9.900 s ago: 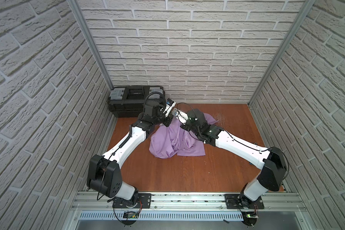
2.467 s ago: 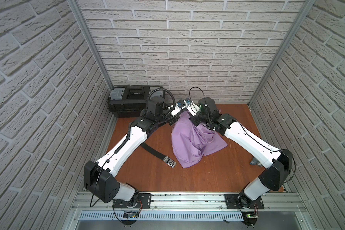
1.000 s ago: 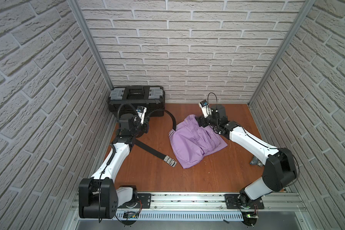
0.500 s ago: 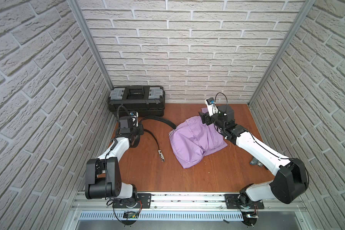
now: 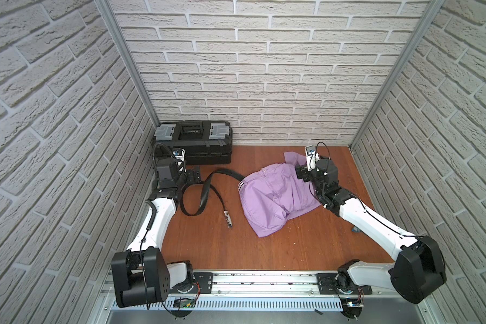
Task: Remove the belt from the trousers
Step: Place the belt at the center of the board, then reset both arms
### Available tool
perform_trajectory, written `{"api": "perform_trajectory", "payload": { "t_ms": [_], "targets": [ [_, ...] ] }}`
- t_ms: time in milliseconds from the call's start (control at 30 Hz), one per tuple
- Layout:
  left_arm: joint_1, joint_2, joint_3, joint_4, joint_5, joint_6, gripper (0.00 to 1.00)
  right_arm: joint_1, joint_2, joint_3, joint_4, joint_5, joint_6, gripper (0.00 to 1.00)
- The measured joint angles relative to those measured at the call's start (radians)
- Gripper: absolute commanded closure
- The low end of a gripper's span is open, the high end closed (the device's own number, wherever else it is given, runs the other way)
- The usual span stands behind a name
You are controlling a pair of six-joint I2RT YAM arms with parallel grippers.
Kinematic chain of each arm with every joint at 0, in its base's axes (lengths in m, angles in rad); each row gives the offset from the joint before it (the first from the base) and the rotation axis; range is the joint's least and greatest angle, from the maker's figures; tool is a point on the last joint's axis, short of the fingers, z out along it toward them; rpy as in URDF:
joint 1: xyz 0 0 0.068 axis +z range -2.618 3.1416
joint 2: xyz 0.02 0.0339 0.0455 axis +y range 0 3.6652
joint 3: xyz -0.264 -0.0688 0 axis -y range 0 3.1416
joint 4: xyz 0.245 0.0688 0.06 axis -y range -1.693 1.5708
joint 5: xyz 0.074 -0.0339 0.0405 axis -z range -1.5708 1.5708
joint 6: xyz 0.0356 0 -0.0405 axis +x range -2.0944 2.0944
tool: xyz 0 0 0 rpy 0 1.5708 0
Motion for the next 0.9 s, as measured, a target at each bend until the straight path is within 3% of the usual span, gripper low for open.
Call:
{"api": "perform_trajectory", "payload": {
  "t_ms": [233,433,633,800,900],
  "targets": [
    [0.079,-0.107,-0.173,0.069,-0.047,-0.010,0.02,-0.156,-0.107,-0.214,0.062,0.110,0.071,0.02],
    [0.095,-0.122,-0.380,0.194,-0.060,-0.005,0.02,-0.200,-0.172,-0.385,0.195,0.036,0.078,0.02],
    [0.095,-0.036,-0.521,0.362,-0.032,-0.017,0.02,-0.236,0.007,-0.478,0.433,-0.068,0.099,0.01],
    [0.095,0.090,-0.535,0.543,0.018,-0.033,0.02,-0.256,0.135,-0.448,0.586,-0.160,0.096,0.01],
    [0.085,0.177,-0.520,0.648,0.048,-0.034,0.02,-0.264,0.130,-0.437,0.613,-0.166,0.096,0.01]
  ]
}}
